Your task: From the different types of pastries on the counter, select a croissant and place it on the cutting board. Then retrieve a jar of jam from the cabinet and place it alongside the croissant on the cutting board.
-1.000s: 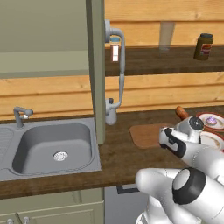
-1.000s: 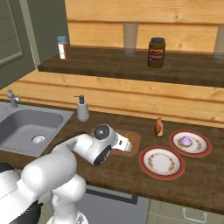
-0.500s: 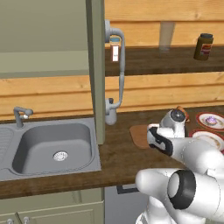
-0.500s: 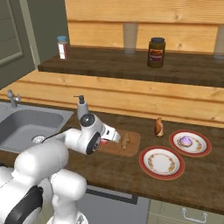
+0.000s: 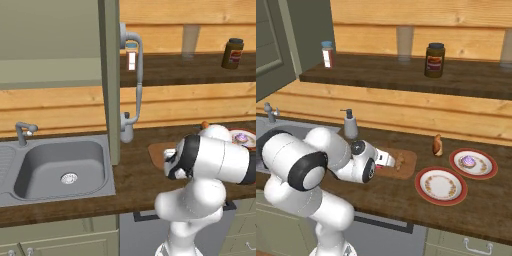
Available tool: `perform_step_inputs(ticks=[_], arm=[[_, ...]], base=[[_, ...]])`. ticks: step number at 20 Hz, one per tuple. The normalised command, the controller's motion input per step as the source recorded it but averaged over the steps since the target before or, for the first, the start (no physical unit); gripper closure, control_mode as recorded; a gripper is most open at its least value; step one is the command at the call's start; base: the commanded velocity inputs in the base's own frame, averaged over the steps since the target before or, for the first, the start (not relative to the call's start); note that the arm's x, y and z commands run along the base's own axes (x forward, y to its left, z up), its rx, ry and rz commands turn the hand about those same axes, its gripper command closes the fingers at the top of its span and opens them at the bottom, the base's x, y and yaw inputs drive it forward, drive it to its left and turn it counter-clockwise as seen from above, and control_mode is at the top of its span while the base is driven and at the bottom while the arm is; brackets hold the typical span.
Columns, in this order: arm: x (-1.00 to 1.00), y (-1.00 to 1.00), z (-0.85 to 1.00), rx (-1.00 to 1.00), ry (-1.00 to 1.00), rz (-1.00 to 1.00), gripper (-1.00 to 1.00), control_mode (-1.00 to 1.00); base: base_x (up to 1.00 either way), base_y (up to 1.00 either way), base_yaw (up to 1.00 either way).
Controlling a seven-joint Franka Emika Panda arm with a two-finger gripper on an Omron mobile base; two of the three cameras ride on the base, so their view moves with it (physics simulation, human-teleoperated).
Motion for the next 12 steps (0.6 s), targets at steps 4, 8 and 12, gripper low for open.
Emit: perform_step_inputs(ticks=[4, 8, 12], arm=[[0.26, 0.00, -0.35, -0.01, -0.17, 0.00, 1.00, -1.00], [0.20, 0.00, -0.17, 0.00, -0.21, 0.00, 1.00, -1.00], [0.06, -0.07, -0.25, -0.01, -0.16, 0.00, 1.00, -1.00]], base=[[0.00, 0.00, 0.00], [0.00, 0.00, 0.00], [0.00, 0.00, 0.00]])
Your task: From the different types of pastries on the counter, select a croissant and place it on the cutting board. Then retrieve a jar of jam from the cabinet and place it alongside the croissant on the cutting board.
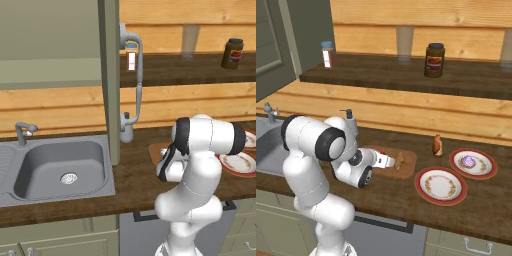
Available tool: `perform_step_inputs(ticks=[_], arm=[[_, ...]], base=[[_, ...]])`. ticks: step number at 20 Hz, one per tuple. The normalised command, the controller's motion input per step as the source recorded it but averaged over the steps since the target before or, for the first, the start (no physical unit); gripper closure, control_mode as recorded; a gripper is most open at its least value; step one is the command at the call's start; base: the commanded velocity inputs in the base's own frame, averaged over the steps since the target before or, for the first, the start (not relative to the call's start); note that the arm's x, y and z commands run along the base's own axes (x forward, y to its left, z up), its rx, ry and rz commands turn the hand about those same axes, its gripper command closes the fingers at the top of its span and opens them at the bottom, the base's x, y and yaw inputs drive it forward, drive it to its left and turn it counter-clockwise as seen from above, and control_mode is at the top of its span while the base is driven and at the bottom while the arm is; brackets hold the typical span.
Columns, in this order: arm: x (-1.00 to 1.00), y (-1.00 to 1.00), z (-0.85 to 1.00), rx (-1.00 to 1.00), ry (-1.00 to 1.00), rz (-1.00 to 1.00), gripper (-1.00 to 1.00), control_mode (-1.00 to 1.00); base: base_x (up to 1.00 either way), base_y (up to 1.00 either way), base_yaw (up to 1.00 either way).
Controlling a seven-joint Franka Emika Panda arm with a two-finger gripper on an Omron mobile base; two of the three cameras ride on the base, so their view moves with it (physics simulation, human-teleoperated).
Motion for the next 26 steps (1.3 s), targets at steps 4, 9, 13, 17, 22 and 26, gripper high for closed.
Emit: perform_step_inputs(ticks=[4, 9, 13, 17, 22, 26], arm=[[0.00, 0.07, -0.22, -0.03, -0.11, 0.00, -1.00, -1.00], [-0.12, 0.03, -0.11, -0.02, -0.11, 0.00, -1.00, -1.00], [-0.89, 0.00, 0.62, 0.00, -0.11, 0.00, -1.00, -1.00], [-0.99, -0.05, 0.98, 0.00, -0.08, 0.00, -1.00, -1.00], [-0.75, -0.05, 0.62, -0.06, -0.07, 0.00, -1.00, -1.00], [-0.91, -0.05, 0.43, -0.05, -0.03, 0.03, -1.00, -1.00]], base=[[0.00, 0.00, 0.00], [0.00, 0.00, 0.00], [0.00, 0.00, 0.00], [0.00, 0.00, 0.00], [0.00, 0.00, 0.00], [0.00, 0.00, 0.00]])
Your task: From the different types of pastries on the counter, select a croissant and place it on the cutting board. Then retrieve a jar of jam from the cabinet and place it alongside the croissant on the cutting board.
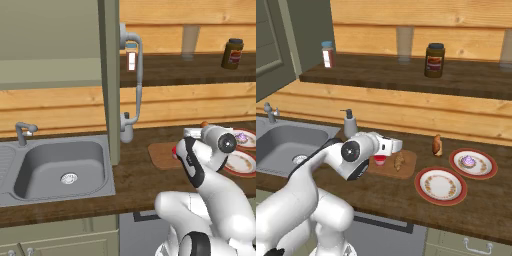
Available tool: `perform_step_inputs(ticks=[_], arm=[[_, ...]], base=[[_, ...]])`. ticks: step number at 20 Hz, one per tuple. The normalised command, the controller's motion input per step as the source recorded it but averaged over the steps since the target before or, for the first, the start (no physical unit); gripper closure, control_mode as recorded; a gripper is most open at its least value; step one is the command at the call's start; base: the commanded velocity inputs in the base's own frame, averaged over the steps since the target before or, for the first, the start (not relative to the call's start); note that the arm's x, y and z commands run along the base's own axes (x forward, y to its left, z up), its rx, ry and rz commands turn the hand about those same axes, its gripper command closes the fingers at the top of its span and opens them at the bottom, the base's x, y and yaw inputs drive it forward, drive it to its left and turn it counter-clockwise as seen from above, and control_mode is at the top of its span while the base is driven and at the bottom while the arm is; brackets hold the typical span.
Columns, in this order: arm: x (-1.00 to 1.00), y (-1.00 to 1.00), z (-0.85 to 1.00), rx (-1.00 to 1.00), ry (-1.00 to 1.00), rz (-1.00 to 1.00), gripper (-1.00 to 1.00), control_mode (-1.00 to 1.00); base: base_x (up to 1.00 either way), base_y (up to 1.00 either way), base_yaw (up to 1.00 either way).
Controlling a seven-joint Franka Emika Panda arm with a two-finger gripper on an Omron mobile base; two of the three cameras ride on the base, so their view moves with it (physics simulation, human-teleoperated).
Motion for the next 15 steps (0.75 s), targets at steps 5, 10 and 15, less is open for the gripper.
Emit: perform_step_inputs(ticks=[5, 10, 15], arm=[[-1.00, -0.08, -0.08, -0.05, 0.15, 0.06, -1.00, -1.00], [-1.00, -0.11, -0.30, -0.04, 0.34, 0.01, -1.00, -1.00], [-1.00, -0.11, -0.61, -0.09, 0.17, 0.00, -1.00, -1.00]], base=[[0.00, 0.00, 0.00], [0.00, 0.00, 0.00], [0.00, 0.00, 0.00]])
